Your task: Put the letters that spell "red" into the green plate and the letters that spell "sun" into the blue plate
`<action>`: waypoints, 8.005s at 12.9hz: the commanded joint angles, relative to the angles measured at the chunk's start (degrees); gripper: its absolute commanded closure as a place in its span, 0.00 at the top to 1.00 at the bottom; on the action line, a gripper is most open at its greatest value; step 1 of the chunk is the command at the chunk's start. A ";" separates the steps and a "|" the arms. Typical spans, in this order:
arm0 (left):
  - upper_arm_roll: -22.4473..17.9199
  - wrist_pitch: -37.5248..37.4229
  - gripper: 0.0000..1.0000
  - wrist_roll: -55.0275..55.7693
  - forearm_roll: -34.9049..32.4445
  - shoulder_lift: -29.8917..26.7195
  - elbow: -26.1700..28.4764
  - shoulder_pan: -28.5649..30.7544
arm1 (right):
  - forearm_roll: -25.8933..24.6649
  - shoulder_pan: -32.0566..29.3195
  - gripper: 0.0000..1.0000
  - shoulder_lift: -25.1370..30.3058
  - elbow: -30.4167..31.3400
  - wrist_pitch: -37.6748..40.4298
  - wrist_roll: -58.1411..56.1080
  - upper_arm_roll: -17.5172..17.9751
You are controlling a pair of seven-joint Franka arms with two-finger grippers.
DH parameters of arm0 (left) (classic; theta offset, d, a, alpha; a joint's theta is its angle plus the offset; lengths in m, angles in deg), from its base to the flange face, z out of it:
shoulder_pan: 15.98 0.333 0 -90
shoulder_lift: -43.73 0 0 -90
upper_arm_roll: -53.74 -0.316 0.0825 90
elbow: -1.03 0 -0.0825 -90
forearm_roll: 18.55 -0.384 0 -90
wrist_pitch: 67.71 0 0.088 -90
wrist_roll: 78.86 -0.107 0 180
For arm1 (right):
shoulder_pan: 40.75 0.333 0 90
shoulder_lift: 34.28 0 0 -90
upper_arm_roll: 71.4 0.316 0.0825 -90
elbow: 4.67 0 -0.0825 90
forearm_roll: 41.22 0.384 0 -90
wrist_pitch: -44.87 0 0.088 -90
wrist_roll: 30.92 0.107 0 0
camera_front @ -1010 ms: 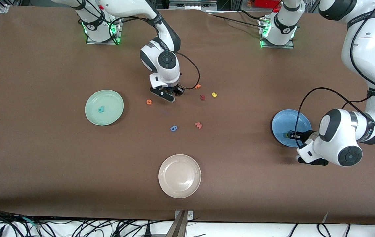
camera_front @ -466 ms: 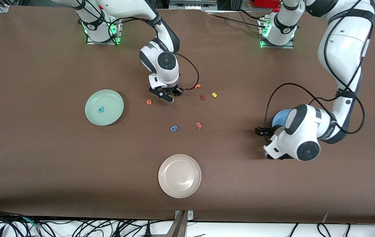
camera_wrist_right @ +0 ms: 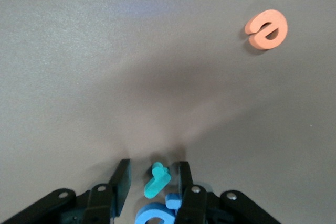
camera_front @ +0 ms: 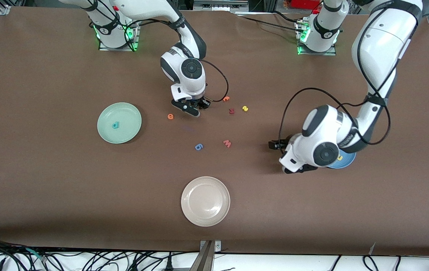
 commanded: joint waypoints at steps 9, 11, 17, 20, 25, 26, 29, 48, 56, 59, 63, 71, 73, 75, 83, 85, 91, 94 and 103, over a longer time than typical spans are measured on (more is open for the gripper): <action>3.61 31.26 1.00 24.69 -2.24 -15.29 34.36 -6.70 | -0.58 1.02 0.07 -0.25 0.48 -0.20 0.60 -0.27; 3.87 36.01 1.00 32.51 -8.91 -15.20 37.52 -6.97 | -0.67 0.93 0.04 0.27 0.48 0.06 -0.36 -0.45; 3.87 37.08 1.00 39.39 -11.76 -14.76 38.33 -10.21 | -0.50 0.75 0.04 5.72 -1.79 10.67 -10.79 -7.20; 3.87 38.58 0.98 40.98 -11.76 -14.67 38.50 -10.57 | -0.32 0.75 0.04 6.25 -3.56 13.78 -24.74 -14.75; 3.79 38.58 0.87 42.65 -12.72 -14.06 38.59 -11.01 | -0.14 0.67 0.05 9.50 3.00 16.95 -47.35 -24.69; 3.79 38.92 0.86 42.74 -13.25 -13.97 38.76 -11.01 | -0.06 0.58 0.05 10.11 5.73 14.77 -52.96 -27.06; 3.87 39.37 0.83 44.05 -15.17 -13.09 38.94 -11.01 | 0.47 -0.21 0.13 9.33 9.96 10.97 -63.64 -30.95; 3.26 42.09 0.29 51.35 -20.27 -10.80 38.06 -11.72 | 12.16 1.37 0.75 4.06 7.34 -2.74 -40.89 -15.13; 3.00 42.09 0.19 51.18 -20.54 -10.36 38.06 -11.63 | 12.16 2.42 0.36 2.39 8.21 -5.56 -38.78 -14.86; 2.12 41.74 0.16 50.47 -20.46 -10.36 37.89 -11.63 | 12.16 2.42 0.17 2.56 8.22 -5.38 -38.86 -14.86; 1.59 41.56 0.13 50.38 -20.55 -10.36 37.10 -11.63 | 12.16 2.34 0.17 4.22 7.60 -2.76 -40.00 -15.30; 0.54 22.97 0.13 29.69 -14.24 -8.96 21.65 -4.17 | 12.07 1.99 0.17 8.80 4.26 12.09 -59.47 -27.76; 0.53 13.66 0.13 19.85 -10.98 -8.96 15.77 -1.18 | 12.16 1.90 0.17 8.72 4.87 14.21 -68.88 -31.29; 0.53 7.40 0.14 10.96 -10.79 -9.04 12.41 3.12 | 12.16 0.42 0.17 7.93 5.14 15.36 -76.88 -33.49; -0.17 4.82 0.18 -18.68 -11.84 -8.87 11.26 19.30 | 12.25 -7.16 0.19 5.11 5.49 15.36 -90.46 -33.32; -2.01 5.00 0.59 -19.40 -12.02 -7.21 8.90 19.31 | 12.86 -6.98 0.19 5.11 5.58 15.71 -90.19 -32.63; -2.10 4.56 1.00 -19.14 -13.07 -7.72 7.57 19.66 | 13.48 -8.13 1.00 5.81 5.23 16.68 -91.86 -32.18; -2.02 4.39 1.00 -19.22 -12.99 -8.52 6.87 21.14 | 13.57 -8.04 1.00 9.49 1.11 24.30 -89.06 -32.70; -9.09 -8.08 1.00 -39.75 -1.00 -15.35 2.90 20.48 | 12.25 -8.56 1.00 17.15 -28.25 58.86 -79.91 -38.86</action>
